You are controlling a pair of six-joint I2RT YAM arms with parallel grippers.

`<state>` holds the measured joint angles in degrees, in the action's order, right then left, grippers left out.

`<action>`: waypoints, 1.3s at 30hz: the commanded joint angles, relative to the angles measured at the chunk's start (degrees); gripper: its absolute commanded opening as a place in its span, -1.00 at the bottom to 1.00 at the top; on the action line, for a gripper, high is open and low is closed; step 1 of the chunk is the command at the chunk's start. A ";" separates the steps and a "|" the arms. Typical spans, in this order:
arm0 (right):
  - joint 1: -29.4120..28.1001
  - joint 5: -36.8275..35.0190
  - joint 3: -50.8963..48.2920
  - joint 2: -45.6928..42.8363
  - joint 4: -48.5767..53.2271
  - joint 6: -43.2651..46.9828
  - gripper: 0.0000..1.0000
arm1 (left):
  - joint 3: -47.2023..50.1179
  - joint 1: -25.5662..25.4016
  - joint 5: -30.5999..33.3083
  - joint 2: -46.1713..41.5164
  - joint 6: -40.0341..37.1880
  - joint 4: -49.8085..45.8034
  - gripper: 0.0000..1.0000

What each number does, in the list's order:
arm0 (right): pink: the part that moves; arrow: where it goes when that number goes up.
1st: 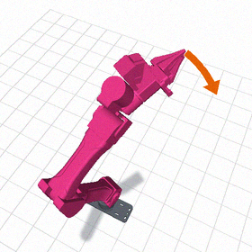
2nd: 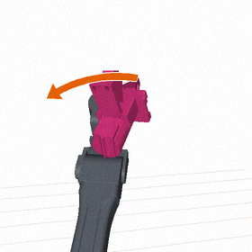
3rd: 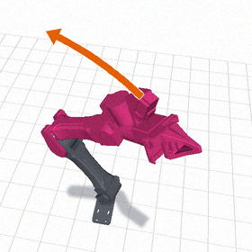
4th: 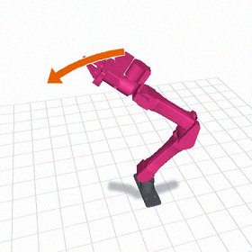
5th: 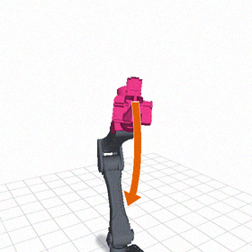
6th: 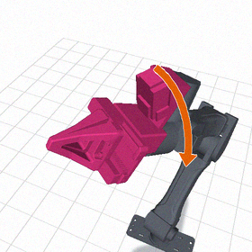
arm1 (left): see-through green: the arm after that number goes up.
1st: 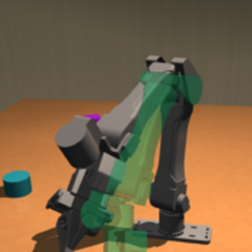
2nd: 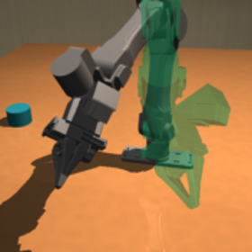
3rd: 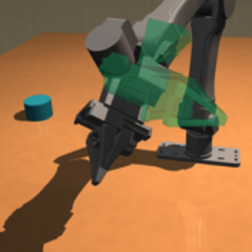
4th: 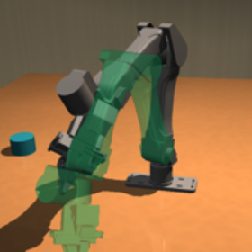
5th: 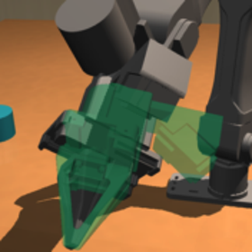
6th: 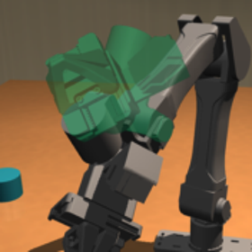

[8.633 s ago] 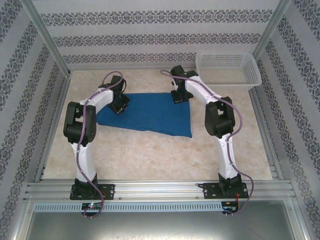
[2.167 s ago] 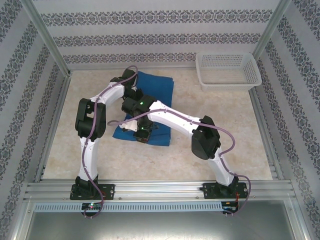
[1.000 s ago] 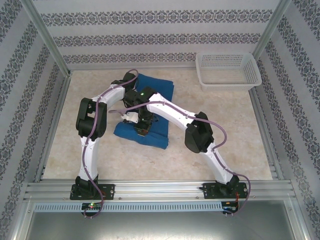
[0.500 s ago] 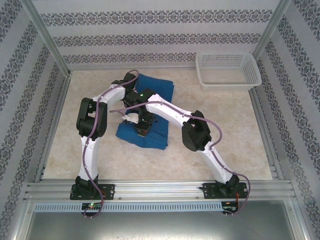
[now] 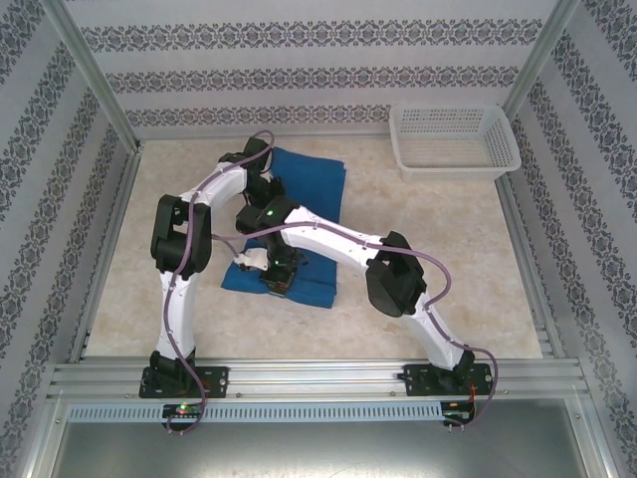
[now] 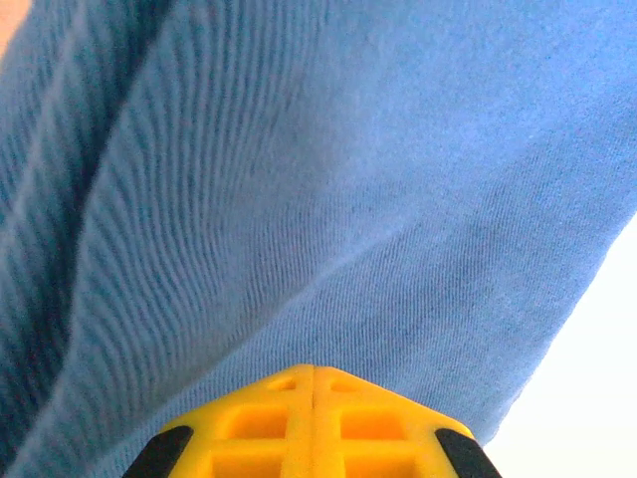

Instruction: Roll up the long pants

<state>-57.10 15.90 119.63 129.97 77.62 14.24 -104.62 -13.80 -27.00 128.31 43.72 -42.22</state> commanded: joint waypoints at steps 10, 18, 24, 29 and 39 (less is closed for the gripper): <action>-6.97 3.02 3.16 -5.19 6.06 -1.69 -1.00 | -0.92 0.37 -0.75 -1.04 -0.60 -1.59 -1.00; -6.93 11.95 7.82 -5.25 10.52 0.23 -1.00 | -1.25 0.36 -0.80 -1.06 -0.62 -1.75 -1.00; -1.59 21.20 5.83 -5.02 10.87 2.13 -1.00 | -3.39 0.70 -0.76 -0.52 -1.49 -3.17 -1.00; 3.80 26.80 7.34 -2.70 11.60 4.68 -1.00 | -4.53 0.97 -0.67 -0.57 -1.80 -3.78 -1.00; 9.96 25.65 16.33 6.97 13.70 6.13 -1.00 | -3.90 1.31 -0.31 -0.59 -1.84 -3.85 -1.00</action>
<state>-48.01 39.09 134.23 134.13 90.04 18.48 -108.03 -13.37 -27.42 128.31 43.18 -43.79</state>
